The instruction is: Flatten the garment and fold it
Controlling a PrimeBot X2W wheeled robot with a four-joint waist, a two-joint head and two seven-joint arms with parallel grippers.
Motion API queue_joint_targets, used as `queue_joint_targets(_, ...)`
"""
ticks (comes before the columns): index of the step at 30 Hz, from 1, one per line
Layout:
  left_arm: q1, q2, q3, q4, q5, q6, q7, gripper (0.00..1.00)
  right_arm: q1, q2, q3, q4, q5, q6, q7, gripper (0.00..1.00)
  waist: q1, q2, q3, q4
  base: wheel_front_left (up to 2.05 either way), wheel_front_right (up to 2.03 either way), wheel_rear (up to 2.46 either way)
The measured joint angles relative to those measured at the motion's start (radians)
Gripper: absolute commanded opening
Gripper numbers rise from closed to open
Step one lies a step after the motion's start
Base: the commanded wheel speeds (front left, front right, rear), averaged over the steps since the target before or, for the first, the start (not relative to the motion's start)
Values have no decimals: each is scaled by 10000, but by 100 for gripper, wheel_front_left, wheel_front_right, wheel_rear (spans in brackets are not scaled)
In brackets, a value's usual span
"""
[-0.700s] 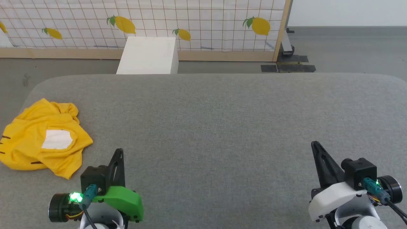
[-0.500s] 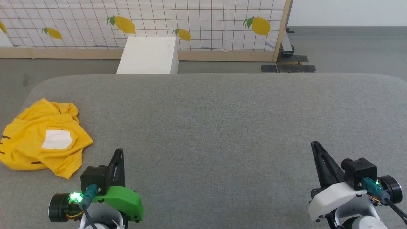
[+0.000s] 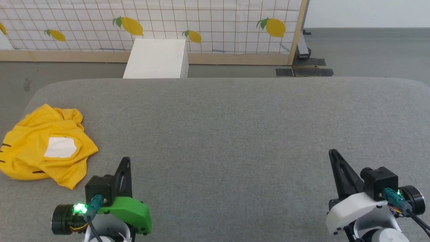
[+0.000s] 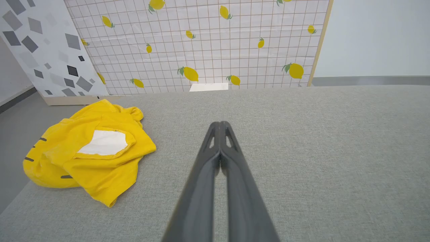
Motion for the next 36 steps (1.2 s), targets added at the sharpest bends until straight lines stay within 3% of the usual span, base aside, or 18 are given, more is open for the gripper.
queue_joint_targets(14, 0, 0, 2, 0, 0, 0, 0, 0, 0, 0, 4, 0, 0, 0, 2, 0, 0, 0, 0, 0, 0, 0, 0)
queue_joint_targets(15, 0, 0, 0, 0, 0, 0, 0, 100, 0, 0, 4, 0, 0, 0, 0, 100, 0, 0, 0, 0, 0, 0, 0)
queue_joint_targets(36, 34, 4, -153, -58, -88, 46, -268, 100, 28, -4, -397, 0, 42, 2, -267, 100, 0, 0, 16, 18, 0, 0, 0)
